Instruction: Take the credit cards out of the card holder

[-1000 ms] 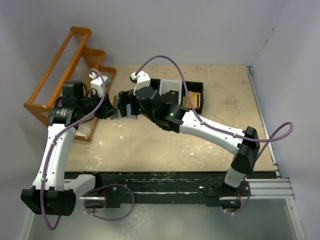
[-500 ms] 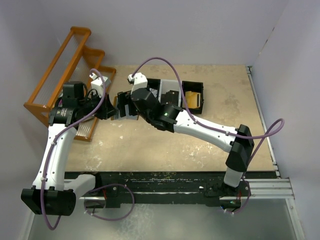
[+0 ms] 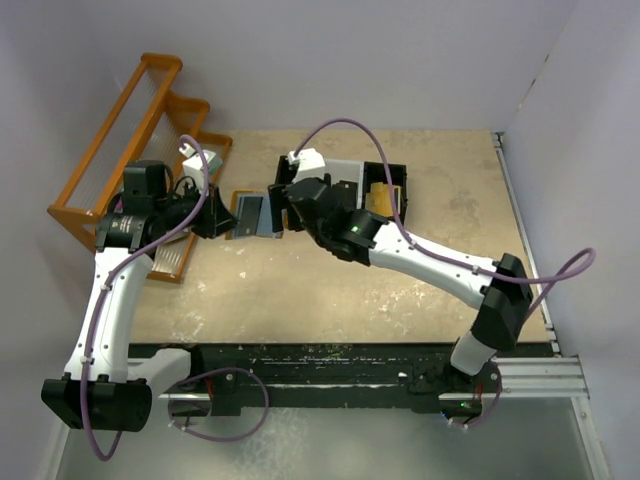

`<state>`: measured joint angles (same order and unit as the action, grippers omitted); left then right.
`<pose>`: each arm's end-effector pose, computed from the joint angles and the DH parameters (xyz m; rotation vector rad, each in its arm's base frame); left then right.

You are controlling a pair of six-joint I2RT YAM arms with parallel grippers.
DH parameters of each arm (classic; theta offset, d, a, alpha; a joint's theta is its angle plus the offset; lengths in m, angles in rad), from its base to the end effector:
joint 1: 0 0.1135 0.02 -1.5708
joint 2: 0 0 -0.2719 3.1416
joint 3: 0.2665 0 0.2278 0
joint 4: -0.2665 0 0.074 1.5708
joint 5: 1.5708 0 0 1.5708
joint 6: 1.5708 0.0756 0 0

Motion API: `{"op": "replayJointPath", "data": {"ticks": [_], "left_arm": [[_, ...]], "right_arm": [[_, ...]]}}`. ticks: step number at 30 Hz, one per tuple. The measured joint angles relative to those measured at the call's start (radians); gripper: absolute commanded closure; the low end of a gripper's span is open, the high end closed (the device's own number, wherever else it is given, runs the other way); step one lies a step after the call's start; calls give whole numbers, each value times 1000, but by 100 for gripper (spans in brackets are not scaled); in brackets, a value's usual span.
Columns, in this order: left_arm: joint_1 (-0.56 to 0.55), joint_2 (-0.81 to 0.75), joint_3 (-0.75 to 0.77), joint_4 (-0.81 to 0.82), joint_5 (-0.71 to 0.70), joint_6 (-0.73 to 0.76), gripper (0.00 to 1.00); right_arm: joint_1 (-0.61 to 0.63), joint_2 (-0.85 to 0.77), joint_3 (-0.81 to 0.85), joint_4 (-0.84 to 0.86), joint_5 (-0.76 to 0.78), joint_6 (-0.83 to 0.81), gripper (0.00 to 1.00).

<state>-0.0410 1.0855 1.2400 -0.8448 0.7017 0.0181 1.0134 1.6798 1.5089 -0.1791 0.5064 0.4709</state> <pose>0.2005 -0.0571 0.3632 0.4346 2.1406 -0.7994 0.2469 0.3268 0.3575 -0.1758 1.9020 0.5302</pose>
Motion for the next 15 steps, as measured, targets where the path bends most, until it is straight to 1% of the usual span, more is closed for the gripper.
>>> {"op": "replayJointPath", "data": {"ticks": [4,6,9,15], "left_arm": [[0,0,0,-1,30,0,100],[0,0,0,-1,60,-1,100],[0,1,0,-1,119,-6,100],[0,3,0,5,293,-34,100]], "right_arm": [[-31,-84,-59,-4,-11,0,15],[-52,-123,-75,-4,-45,0,14],[-94,-179,-91,-3,-149,-3,12],[-192,-266,-96,-34,-382,-34,14]]}}
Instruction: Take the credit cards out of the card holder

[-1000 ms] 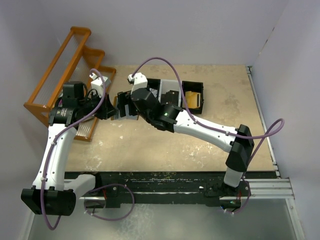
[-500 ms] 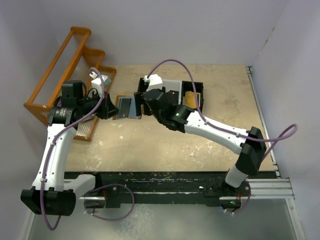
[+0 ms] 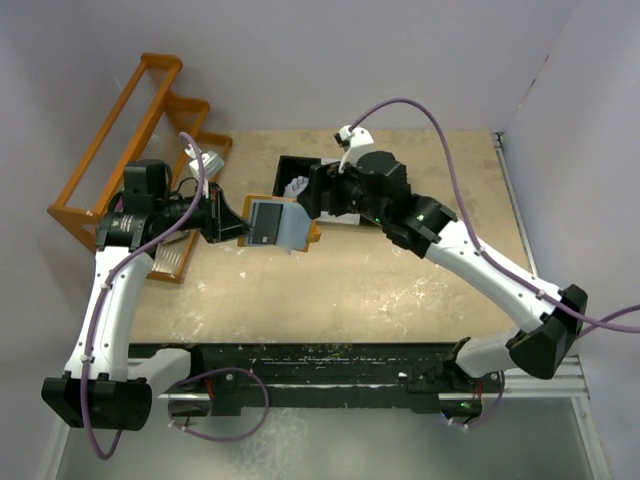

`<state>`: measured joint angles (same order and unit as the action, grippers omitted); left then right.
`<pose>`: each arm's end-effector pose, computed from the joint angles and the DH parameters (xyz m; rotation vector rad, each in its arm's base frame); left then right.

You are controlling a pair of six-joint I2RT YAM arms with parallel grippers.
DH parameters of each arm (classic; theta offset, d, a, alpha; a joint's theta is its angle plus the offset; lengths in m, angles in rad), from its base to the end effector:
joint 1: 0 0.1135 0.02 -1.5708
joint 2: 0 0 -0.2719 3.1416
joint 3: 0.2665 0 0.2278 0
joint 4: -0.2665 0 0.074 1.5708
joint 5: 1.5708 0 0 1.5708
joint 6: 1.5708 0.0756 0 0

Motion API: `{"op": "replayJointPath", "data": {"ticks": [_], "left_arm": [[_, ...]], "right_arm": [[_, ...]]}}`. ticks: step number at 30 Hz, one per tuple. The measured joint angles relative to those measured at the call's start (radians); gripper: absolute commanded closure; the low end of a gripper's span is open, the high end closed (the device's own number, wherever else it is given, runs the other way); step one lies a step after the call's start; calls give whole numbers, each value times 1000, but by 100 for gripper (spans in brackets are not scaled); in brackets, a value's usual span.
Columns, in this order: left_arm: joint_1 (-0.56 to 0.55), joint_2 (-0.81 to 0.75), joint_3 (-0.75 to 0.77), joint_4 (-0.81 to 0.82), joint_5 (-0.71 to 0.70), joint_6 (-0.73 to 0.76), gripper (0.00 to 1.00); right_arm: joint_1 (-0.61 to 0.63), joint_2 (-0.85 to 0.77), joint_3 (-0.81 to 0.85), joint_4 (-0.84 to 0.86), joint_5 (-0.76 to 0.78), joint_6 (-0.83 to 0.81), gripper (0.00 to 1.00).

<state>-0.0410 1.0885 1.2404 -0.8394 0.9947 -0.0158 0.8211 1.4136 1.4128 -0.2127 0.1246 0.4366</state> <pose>0.1883 -0.0712 0.3738 0.5506 2.0382 -1.1372 0.2405 0.2445 0.4103 -0.2622 1.8343 0.7845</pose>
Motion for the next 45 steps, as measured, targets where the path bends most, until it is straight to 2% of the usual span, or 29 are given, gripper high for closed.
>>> {"op": "replayJointPath", "data": {"ticks": [8,12,16,20,24,29,31,35,39,45], "left_arm": [[1,26,3,70,236,-128,100],[1,37,12,89,259,-159,100],[1,45,35,60,139,-128,100],[1,51,43,17,-85,-59,100],[1,55,43,-24,-349,29,100],[1,52,43,-33,-426,63,100],[1,51,45,-39,-435,64,100],[1,51,54,-47,-475,66,100],[1,50,58,-47,-497,66,100],[1,45,60,-57,-499,66,100]], "right_arm": [[-31,-125,2,-122,-105,-103,15],[-31,-178,23,-161,-128,-124,21],[-31,-179,93,-138,-150,-105,28],[-14,-154,134,-63,-188,-68,29],[80,-78,153,4,-163,-50,34],[199,35,93,118,-162,-18,40],[238,71,74,139,-125,-27,35],[310,160,104,134,86,-48,25],[336,243,148,129,280,-48,25],[325,312,193,82,403,-42,24]]}}
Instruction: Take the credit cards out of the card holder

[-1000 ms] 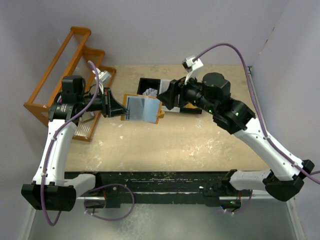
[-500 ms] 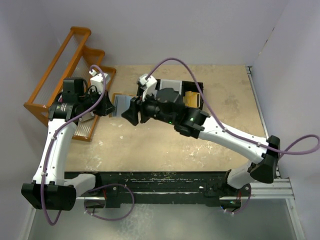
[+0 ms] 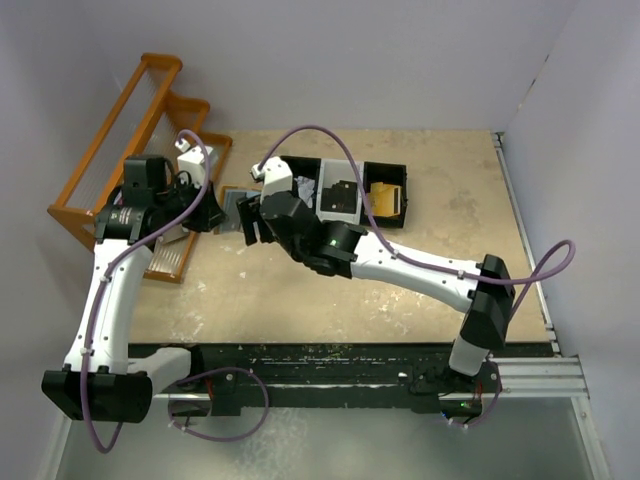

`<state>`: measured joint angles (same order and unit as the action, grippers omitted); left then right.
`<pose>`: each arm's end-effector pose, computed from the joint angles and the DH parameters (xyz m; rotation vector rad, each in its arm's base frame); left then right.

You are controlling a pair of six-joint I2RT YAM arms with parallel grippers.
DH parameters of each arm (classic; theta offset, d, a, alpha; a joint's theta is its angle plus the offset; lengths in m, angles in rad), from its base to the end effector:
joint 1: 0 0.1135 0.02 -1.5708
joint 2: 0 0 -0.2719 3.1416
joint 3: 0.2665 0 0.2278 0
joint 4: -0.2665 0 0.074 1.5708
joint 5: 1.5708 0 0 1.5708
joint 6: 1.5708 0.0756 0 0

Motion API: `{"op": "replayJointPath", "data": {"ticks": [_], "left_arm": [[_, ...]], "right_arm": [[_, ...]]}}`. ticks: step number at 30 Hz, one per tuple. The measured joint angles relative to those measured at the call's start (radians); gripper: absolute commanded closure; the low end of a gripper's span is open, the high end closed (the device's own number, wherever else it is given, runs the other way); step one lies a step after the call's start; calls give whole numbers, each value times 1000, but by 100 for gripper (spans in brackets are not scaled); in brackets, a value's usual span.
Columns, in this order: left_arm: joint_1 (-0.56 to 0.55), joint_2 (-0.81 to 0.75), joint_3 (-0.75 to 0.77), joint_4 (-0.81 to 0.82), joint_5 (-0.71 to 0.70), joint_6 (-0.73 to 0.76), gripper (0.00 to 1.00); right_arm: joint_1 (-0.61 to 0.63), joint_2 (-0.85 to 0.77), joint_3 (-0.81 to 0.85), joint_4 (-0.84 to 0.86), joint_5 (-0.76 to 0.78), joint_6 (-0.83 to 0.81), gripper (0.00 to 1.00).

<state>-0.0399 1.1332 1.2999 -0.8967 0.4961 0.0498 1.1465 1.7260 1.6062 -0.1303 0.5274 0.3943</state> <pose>0.2146 -0.0446 0.3617 0.3542 2.2286 -0.5629 0.2086 0.3693 0.3809 -0.3085 1.8037 0.6217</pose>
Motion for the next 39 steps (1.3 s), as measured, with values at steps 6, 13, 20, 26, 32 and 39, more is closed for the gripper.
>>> {"op": "replayJointPath", "data": {"ticks": [6,13,20,26,32,39], "left_arm": [[0,-14,0,-11,26,0,100],[0,-19,0,-7,113,-10,100],[0,-19,13,-3,245,-39,100],[0,-21,35,2,399,-85,100],[2,-21,53,35,493,-141,100],[6,-18,54,71,612,-205,100]], "right_arm": [[-35,-27,-3,-68,14,35,31],[-127,-223,-69,-21,-235,123,44],[-178,-232,-149,215,-683,299,53],[-280,-214,-325,312,-902,421,54],[-314,-251,-386,352,-993,452,55],[-375,-327,-418,373,-1044,458,54]]}}
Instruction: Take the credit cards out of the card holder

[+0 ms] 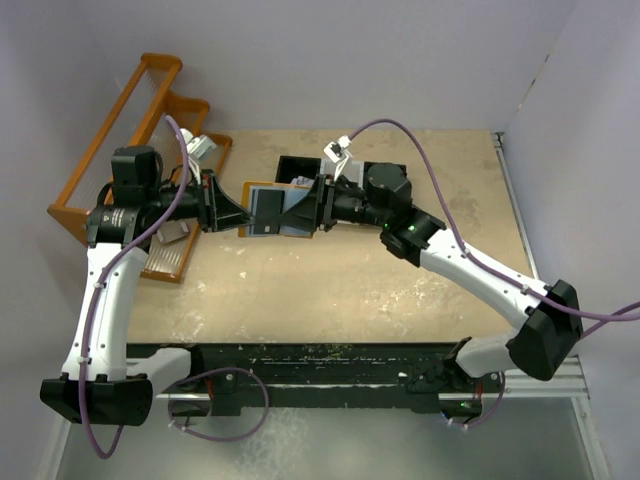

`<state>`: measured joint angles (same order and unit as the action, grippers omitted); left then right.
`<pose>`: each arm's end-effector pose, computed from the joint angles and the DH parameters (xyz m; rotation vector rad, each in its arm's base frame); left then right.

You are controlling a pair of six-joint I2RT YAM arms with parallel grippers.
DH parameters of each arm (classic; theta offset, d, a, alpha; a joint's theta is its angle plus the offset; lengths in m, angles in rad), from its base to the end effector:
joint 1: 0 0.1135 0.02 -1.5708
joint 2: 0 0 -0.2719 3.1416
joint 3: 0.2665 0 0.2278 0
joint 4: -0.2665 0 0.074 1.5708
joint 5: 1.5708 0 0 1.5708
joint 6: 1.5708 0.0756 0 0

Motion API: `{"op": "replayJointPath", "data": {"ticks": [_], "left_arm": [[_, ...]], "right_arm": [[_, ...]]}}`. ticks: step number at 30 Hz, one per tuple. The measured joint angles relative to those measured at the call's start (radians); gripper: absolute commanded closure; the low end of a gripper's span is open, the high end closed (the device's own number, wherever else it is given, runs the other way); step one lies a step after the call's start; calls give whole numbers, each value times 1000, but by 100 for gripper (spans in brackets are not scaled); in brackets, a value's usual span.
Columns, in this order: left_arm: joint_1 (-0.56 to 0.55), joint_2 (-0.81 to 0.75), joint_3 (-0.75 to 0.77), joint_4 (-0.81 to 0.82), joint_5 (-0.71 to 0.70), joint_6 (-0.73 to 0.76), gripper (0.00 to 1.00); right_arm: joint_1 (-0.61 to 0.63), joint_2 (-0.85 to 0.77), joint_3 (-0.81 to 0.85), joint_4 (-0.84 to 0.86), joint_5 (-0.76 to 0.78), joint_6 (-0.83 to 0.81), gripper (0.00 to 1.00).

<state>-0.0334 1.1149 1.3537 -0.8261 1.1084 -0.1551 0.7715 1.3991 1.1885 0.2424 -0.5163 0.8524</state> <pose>0.1869 -0.0739 0.4082 0.5229 1.9714 -1.2904 0.2182 0.2643 0.3986 -0.4043 1.7612 1.6227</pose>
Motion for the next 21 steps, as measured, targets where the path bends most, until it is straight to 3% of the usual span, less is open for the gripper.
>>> {"op": "replayJointPath", "data": {"ticks": [16,21], "left_arm": [[7,5,1,34,166,-47,100],[8,15,1,38,214,-53,100]], "right_arm": [[-40,-8,40,16,-126,-48,55],[-62,3,37,85,-221,-8,64]]}}
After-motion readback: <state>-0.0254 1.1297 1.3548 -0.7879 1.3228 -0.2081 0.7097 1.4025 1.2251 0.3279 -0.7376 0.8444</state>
